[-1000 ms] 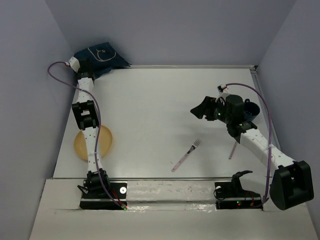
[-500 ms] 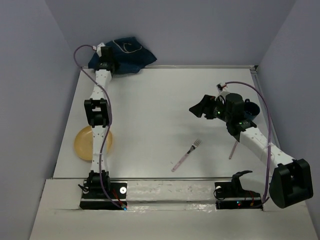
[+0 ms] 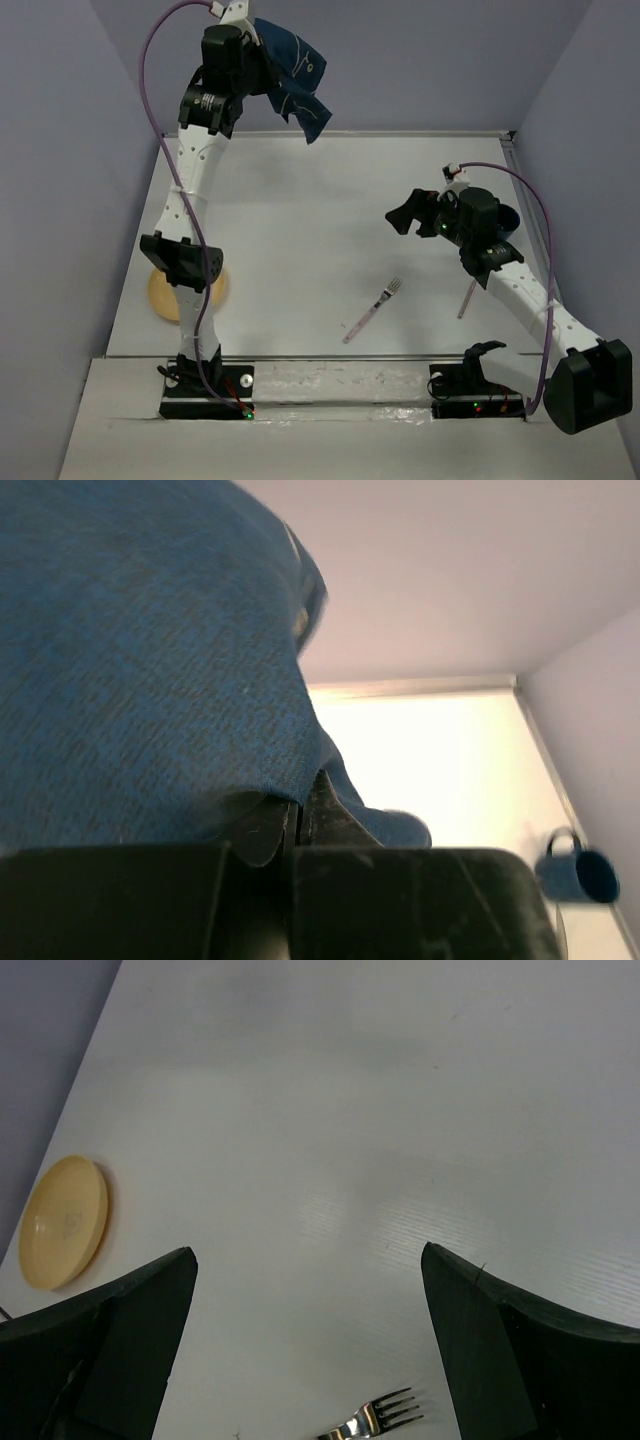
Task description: Set the dinner table for one person
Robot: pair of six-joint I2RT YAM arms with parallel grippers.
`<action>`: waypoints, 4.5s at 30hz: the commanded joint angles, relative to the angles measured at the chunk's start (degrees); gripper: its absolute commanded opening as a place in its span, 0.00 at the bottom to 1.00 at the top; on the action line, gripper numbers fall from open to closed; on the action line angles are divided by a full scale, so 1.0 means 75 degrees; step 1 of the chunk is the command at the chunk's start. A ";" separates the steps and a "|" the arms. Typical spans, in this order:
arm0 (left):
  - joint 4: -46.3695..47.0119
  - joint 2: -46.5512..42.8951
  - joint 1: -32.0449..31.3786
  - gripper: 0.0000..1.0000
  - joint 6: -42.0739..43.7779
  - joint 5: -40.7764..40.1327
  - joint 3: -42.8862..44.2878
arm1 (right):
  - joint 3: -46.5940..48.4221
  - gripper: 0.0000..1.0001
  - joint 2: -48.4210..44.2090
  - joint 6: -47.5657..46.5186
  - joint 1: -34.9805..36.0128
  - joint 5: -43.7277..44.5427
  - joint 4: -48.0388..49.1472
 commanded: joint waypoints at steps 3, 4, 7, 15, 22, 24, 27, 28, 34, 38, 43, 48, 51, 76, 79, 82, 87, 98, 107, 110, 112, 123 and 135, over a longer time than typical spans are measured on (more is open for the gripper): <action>0.0867 -0.1512 -0.0282 0.01 0.0076 0.1012 -0.4218 | 0.0410 1.00 0.0086 -0.0345 0.0004 0.0385 -0.0312; 0.1277 -0.1750 -0.0282 0.08 -0.0123 0.1188 -0.4886 | 0.0422 1.00 0.0109 -0.0380 0.0004 0.0431 -0.0312; 0.2869 -0.2524 -0.0294 0.77 -0.0873 0.2450 -0.7356 | 0.0481 1.00 0.0203 -0.0532 0.0004 0.0665 -0.0545; 0.3566 -0.4211 -0.0669 0.99 -0.0771 0.0589 -0.9577 | 0.0715 0.99 0.0765 -0.0510 0.0004 0.0807 -0.0676; 0.4244 -0.4635 0.0243 0.99 -0.0721 -0.1448 -1.0973 | 0.1113 0.86 0.1643 -0.0123 0.0507 0.1439 -0.0793; 0.4677 -0.4321 0.1177 0.99 -0.1142 -0.0981 -1.1045 | 0.1404 0.82 0.2320 -0.0111 0.0741 0.1765 -0.0769; 0.4877 -0.3933 0.1918 0.99 -0.1378 -0.0978 -1.0916 | 0.1920 0.78 0.3095 -0.0134 0.1222 0.1955 -0.0781; 0.4995 -0.3700 0.2002 0.98 -0.1576 -0.0699 -1.0916 | 0.2038 0.74 0.3481 -0.0169 0.1374 0.2164 -0.0746; 0.5429 -0.2984 0.2483 0.88 -0.1847 -0.0732 -1.0822 | 0.3768 0.49 0.5179 -0.1340 0.2874 0.2715 -0.1470; 0.5266 -0.2515 0.2694 0.82 -0.1860 -0.0802 -1.0507 | 0.4906 0.46 0.6270 -0.1984 0.3425 0.2717 -0.1893; 0.5125 -0.2198 0.2917 0.68 -0.1696 -0.0861 -1.0283 | 0.6453 0.48 0.7420 -0.2946 0.3976 0.2775 -0.2969; 0.4938 -0.1846 0.3034 0.61 -0.1602 -0.0744 -0.9933 | 0.6879 0.49 0.8089 -0.2959 0.4047 0.3126 -0.3359; 0.4914 -0.1776 0.3070 0.54 -0.1590 -0.0615 -0.9850 | 0.6903 0.49 0.8195 -0.2935 0.4047 0.3209 -0.3406; 0.6460 -0.1647 0.2988 0.89 -0.3171 0.2396 -1.0739 | 0.5485 0.00 0.5724 -0.3040 0.4047 0.5295 -0.2562; 0.6602 -0.1623 0.2684 0.89 -0.3418 0.2409 -1.0694 | 0.5356 0.00 0.5477 -0.3040 0.4047 0.5306 -0.2515; 0.6718 -0.1576 0.2519 0.87 -0.3675 0.1976 -1.0705 | 0.5286 0.00 0.5313 -0.2994 0.4047 0.5377 -0.2480; 0.7445 -0.1366 0.2484 0.82 -0.4308 0.1647 -1.0870 | 0.4993 0.00 0.4974 -0.2888 0.4047 0.5225 -0.2398; 0.7657 -0.1469 0.2331 0.76 -0.4591 0.0912 -1.1302 | 0.4817 0.00 0.4633 -0.2888 0.4047 0.5529 -0.2234; 0.7609 -0.2724 0.2331 0.79 -0.4192 -0.0415 -1.2263 | 0.4840 0.00 0.4621 -0.2841 0.4047 0.5565 -0.2211; 0.7528 -0.2620 0.2308 0.78 -0.4156 -0.0299 -1.2311 | 0.4864 0.00 0.4586 -0.2830 0.4047 0.5530 -0.2176; 0.7492 -0.2386 0.2285 0.78 -0.4203 -0.0007 -1.2229 | 0.4852 0.00 0.4563 -0.2794 0.4047 0.5506 -0.2164; 0.7469 -0.1753 0.2120 0.74 -0.4601 0.0288 -1.1889 | 0.4758 0.00 0.4317 -0.2783 0.4047 0.5541 -0.2070; 0.8264 -0.1411 0.1758 0.00 -0.4930 -0.0063 -1.1291 | 0.4442 0.00 0.4211 -0.2888 0.3837 0.5717 -0.1590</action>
